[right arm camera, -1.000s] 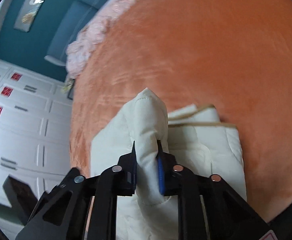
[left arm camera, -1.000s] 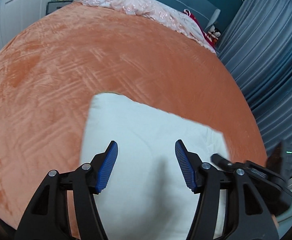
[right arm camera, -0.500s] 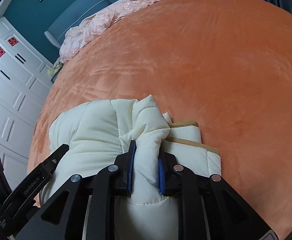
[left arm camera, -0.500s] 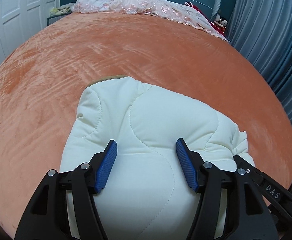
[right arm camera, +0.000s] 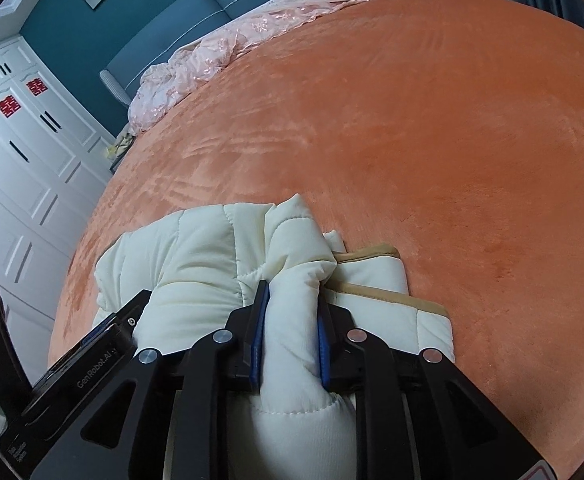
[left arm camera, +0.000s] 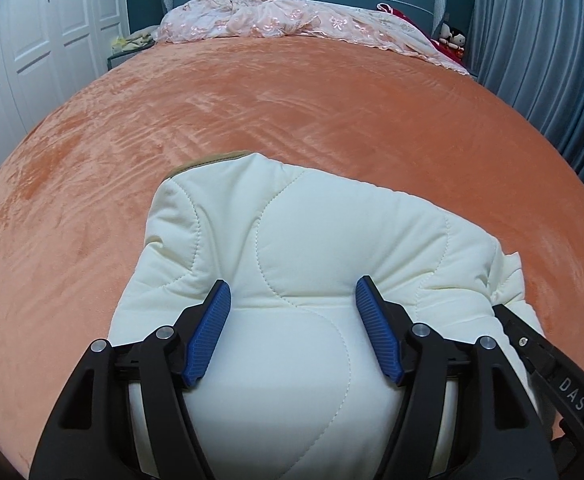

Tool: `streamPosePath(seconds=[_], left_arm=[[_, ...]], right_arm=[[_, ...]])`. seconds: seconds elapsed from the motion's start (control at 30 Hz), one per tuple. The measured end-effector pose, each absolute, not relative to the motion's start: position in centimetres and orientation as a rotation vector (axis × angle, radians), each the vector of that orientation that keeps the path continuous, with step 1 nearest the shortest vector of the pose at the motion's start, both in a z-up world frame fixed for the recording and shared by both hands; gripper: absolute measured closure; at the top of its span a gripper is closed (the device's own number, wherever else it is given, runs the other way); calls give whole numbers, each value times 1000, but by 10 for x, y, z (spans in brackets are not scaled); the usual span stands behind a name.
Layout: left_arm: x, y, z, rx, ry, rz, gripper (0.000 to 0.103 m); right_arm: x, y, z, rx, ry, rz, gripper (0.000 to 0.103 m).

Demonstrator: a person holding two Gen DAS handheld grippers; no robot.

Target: Fold large clothes

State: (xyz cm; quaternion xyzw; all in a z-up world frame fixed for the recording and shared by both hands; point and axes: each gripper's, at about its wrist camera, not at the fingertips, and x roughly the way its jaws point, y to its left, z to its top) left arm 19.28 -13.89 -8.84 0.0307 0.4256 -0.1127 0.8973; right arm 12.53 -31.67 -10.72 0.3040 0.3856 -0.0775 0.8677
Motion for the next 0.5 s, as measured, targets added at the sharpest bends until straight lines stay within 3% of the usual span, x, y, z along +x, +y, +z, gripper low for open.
streamPosePath(seconds=[0.17,0.3,0.5], left_arm=[[195,-133,-79,47,923,-256,39],[180,-105,-50,-35,955,-284,28],[157,-69,-46,-143,1022,-262,21]], right_arm=[[116,-338,-92,783,822,-95,83],[72,-359,-53,791,783,-155,76],[62,-370,-77,894,981,-115,76]])
